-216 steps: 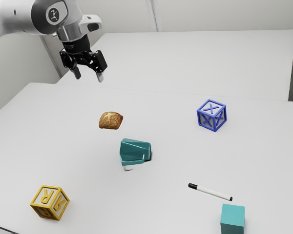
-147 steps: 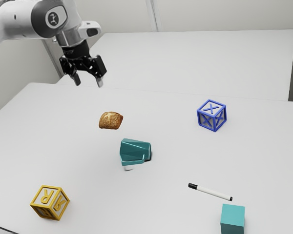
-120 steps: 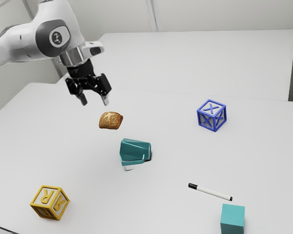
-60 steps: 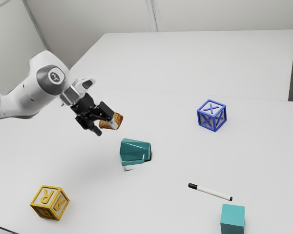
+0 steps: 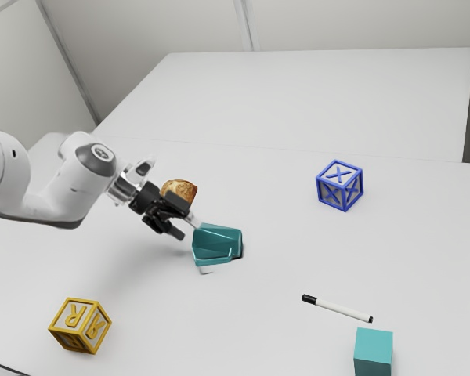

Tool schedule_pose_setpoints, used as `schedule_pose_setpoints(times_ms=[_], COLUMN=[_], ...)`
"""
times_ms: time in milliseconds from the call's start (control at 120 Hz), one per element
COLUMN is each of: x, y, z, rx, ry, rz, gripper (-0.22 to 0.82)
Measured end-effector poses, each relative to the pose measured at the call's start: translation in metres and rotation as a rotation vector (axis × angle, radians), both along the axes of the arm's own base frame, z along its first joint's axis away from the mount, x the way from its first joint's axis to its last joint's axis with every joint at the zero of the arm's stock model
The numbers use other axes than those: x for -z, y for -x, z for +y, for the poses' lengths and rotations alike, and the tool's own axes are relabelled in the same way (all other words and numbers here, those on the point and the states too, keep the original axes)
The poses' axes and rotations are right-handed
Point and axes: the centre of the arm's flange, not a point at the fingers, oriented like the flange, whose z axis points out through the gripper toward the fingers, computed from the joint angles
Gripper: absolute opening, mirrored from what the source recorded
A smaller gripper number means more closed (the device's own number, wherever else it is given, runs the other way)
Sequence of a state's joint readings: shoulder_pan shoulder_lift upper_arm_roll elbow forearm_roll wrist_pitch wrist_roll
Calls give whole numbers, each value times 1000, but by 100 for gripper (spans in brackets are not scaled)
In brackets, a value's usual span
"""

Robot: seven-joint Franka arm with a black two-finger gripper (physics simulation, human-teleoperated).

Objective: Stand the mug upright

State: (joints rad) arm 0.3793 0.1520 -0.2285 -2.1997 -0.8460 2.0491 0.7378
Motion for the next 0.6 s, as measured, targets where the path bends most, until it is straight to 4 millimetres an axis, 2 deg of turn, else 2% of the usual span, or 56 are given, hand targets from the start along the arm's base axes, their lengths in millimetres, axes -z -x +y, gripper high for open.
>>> schedule_pose_setpoints(times_ms=[208,392,467,600], x=[29,33,37,39], y=[-2,-1,0,1], z=[-4,-10,-12,-14], rx=[20,66,84,114], ry=[101,155,172,187], rz=[-61,-117,-131,-161], gripper=[60,60,55,38])
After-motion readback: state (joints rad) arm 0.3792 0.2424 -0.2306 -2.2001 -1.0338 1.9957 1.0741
